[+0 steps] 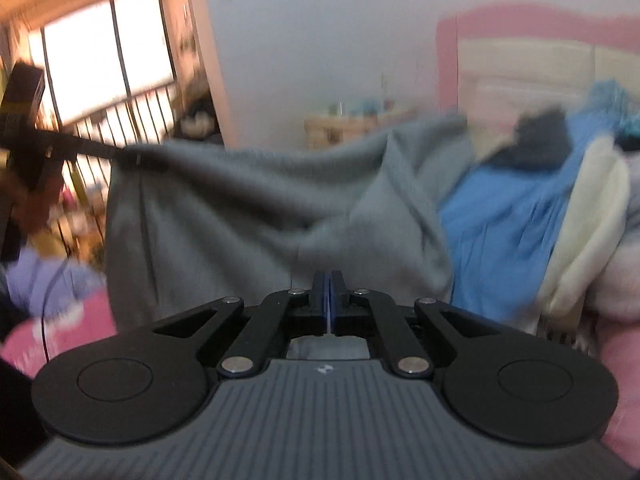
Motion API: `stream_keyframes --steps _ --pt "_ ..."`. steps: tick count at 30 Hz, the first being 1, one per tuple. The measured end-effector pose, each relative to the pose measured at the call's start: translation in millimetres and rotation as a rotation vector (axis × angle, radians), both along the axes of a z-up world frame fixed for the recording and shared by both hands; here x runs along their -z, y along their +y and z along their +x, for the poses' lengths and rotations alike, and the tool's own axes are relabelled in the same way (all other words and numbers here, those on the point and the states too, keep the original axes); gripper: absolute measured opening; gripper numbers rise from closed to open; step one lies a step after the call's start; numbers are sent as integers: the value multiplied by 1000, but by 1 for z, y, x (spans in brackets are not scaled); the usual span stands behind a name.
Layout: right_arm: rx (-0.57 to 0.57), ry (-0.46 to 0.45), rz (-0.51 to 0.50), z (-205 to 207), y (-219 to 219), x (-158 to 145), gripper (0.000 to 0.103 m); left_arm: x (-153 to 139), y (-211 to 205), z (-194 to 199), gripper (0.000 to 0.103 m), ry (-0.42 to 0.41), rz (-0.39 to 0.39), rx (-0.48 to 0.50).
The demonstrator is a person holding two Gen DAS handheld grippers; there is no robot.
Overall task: Fold clothes
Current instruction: 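Pull the grey hoodie off the pile onto the open bedspread with both grippers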
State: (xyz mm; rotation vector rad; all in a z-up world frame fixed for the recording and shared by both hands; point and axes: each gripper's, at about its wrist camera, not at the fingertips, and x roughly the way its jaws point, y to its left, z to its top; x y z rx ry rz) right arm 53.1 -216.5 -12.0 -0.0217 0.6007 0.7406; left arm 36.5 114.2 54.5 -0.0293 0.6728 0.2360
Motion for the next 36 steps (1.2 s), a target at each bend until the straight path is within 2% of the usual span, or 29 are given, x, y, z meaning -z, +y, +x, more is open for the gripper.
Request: stream_keyframes --steps 3,4,5,6,7,9,10,11,13,17,20,21,23,27,29,34,35,36 --pt "6 72 -79 6 12 31 3 40 28 14 19 44 44 -18" --pt "4 110 -101 11 16 42 4 53 37 18 28 57 60 -21" --pt "15 153 -116 19 18 54 8 65 43 17 39 52 84 -12" --pt "29 197 -129 28 20 67 13 74 48 13 44 57 91 -8" --pt "50 228 -128 37 21 77 23 83 54 9 53 62 94 -5" --pt "96 287 -120 55 22 95 36 96 64 0 58 94 35 4" --pt "126 312 -113 64 22 102 48 102 68 -8 62 118 -14 12" --pt "165 339 -100 74 20 109 54 108 71 -15 68 142 -63 20" --pt "231 407 -12 93 14 123 58 123 77 -29 75 195 -149 26" --pt "300 601 164 118 5 154 62 156 84 -54 75 289 -289 5" --pt "330 689 178 124 12 175 65 181 90 -64 72 325 -396 -60" --pt "340 702 168 123 15 180 65 187 92 -65 70 335 -417 -75" --pt "336 718 179 116 21 188 65 199 95 -68 59 354 -459 -106" --pt "287 684 141 102 31 185 65 221 102 -73 56 392 -537 -161" --pt "318 704 164 110 27 188 63 228 103 -73 57 406 -555 -175" --pt "369 726 217 123 22 202 62 231 95 -71 55 393 -534 -173" --pt "369 727 229 122 24 204 60 231 91 -70 48 388 -515 -170" --pt "370 731 237 119 24 204 50 229 85 -68 44 385 -484 -159"
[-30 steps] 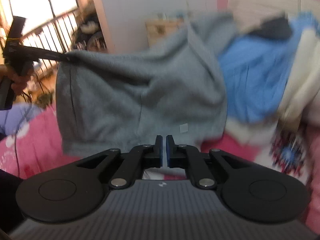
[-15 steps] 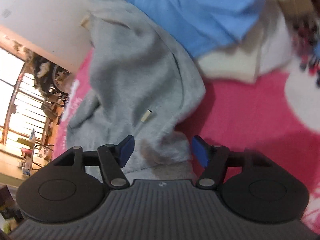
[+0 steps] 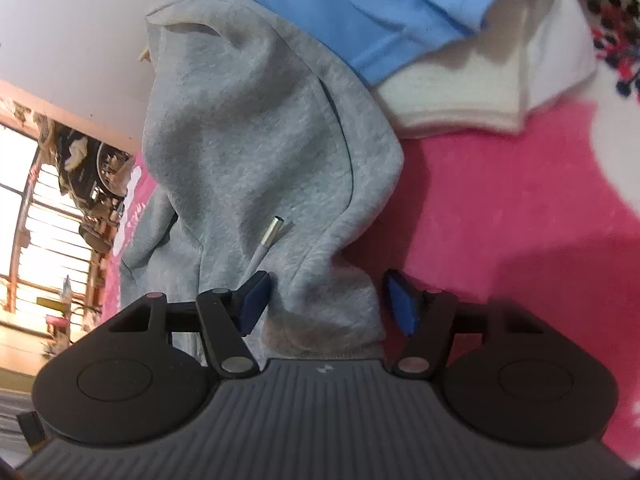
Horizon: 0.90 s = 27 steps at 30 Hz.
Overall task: Fold clothes
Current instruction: 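Pull the grey hoodie off the pile onto the open bedspread with both grippers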
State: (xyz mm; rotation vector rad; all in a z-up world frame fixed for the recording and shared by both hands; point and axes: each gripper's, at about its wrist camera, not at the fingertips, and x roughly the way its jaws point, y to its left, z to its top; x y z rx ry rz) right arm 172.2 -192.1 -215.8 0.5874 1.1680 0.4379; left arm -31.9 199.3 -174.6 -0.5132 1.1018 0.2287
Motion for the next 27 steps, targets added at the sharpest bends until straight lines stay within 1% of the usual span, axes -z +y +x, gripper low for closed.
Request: stream_keyframes --steps 1,2,4,5,8,11,14,17,20,24,27 --pt "4 3 7 -3 0 0 40 -2 -6 2 35 -4 29 16" --pt "22 10 11 -6 -1 0 33 -5 -12 5 34 -6 61 34" --pt "44 17 32 -10 -4 0 26 -12 -22 7 30 -4 123 46" --pt "44 16 38 -12 -4 -1 22 -14 -23 6 26 -12 127 39" --pt "37 22 70 -18 -6 -3 11 -25 -18 1 19 -54 115 5" --pt "33 32 134 -25 -9 -10 8 -46 -10 -5 18 -133 112 -21" --pt "25 29 220 -43 -9 -20 7 -73 2 -12 17 -227 130 -62" --pt "10 51 294 -66 -4 -25 6 -95 22 -17 17 -300 158 -117" --pt "-30 53 352 -93 19 -33 6 -109 47 -15 16 -345 158 -188" --pt "-73 81 431 -121 67 -42 6 -122 84 -15 16 -379 186 -268" --pt "-70 94 504 -132 103 -44 6 -120 113 -9 16 -366 193 -329"
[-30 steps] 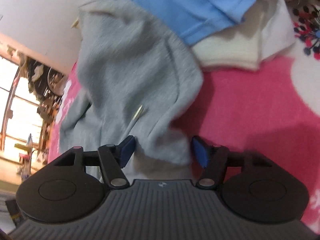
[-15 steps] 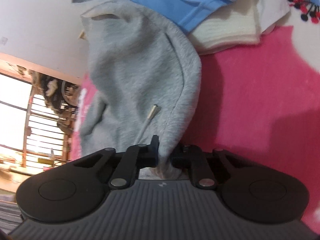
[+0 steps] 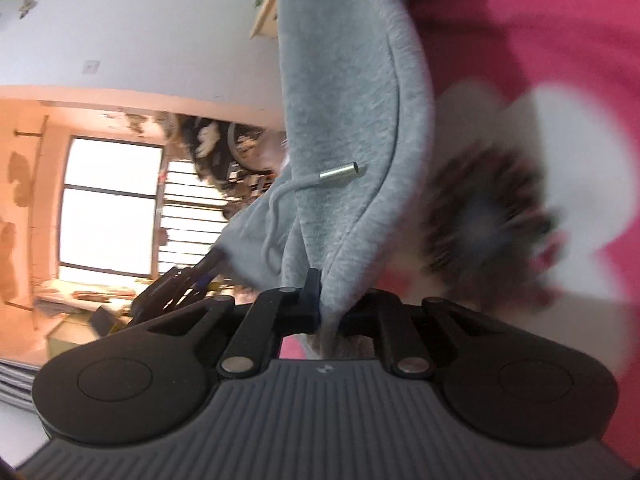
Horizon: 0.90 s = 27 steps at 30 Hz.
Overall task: Fold clothes
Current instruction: 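Pull the grey hoodie off the pile onto the open bedspread with both grippers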
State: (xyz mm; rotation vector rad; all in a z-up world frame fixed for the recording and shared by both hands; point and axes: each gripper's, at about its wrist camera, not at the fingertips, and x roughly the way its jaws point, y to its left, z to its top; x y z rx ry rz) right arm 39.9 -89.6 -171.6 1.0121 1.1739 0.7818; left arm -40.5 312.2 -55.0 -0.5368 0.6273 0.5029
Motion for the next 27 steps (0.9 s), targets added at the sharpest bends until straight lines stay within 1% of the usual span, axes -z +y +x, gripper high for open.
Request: stream_keyframes --steps 1,3,5,9,13,16,19,21,22,24,25,26,27 --pt "10 15 26 -1 10 2 6 1 9 2 16 2 -2 -21" --pt "24 75 79 -1 31 13 6 6 22 11 16 17 6 -55" --pt "19 101 92 1 51 21 6 10 30 20 16 31 25 -73" --pt "-32 146 111 2 89 34 6 13 36 37 15 50 76 -85" --pt "-153 100 112 -11 122 23 6 9 40 48 14 61 129 -100" --pt "-221 66 123 -15 144 15 6 4 45 52 13 59 166 -122" --pt "-272 39 109 -16 158 13 6 6 49 57 13 76 179 -127" --pt "-265 41 79 -8 160 23 7 14 49 59 14 101 180 -109" --pt "-258 56 58 -2 160 29 9 20 49 60 16 119 181 -101" --pt "-241 97 16 9 158 43 17 30 49 60 22 141 153 -92" --pt "-238 121 1 12 155 49 26 34 49 59 32 150 140 -94" --pt "-236 144 -12 15 152 54 34 39 50 59 38 159 129 -96" --pt "-239 167 -25 16 148 58 36 41 50 57 41 164 123 -92"
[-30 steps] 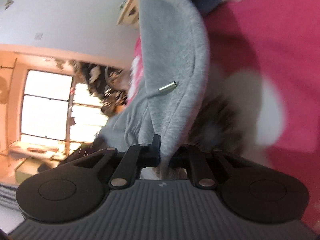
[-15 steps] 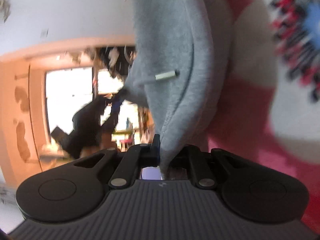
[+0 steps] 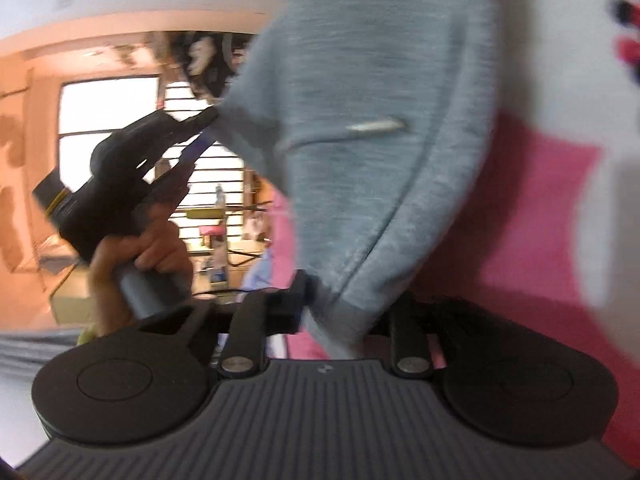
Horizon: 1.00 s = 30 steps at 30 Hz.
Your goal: Fold clothes
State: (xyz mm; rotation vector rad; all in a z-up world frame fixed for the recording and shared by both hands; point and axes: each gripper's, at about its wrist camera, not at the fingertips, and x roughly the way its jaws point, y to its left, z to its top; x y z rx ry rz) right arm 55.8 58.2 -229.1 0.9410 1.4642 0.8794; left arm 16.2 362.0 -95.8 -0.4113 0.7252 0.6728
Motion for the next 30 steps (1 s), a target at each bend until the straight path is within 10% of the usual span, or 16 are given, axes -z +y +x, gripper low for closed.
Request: stream_keyframes --steps 2,19,30 --pt "-3 16 -15 -1 -3 3 53 2 0 -5 51 8 -12 9" --pt "126 0 -44 11 -53 -12 76 -21 -21 -152 77 -77 -249 93" --pt "67 52 -15 -9 -24 25 76 56 -50 -198 77 -89 -561 274"
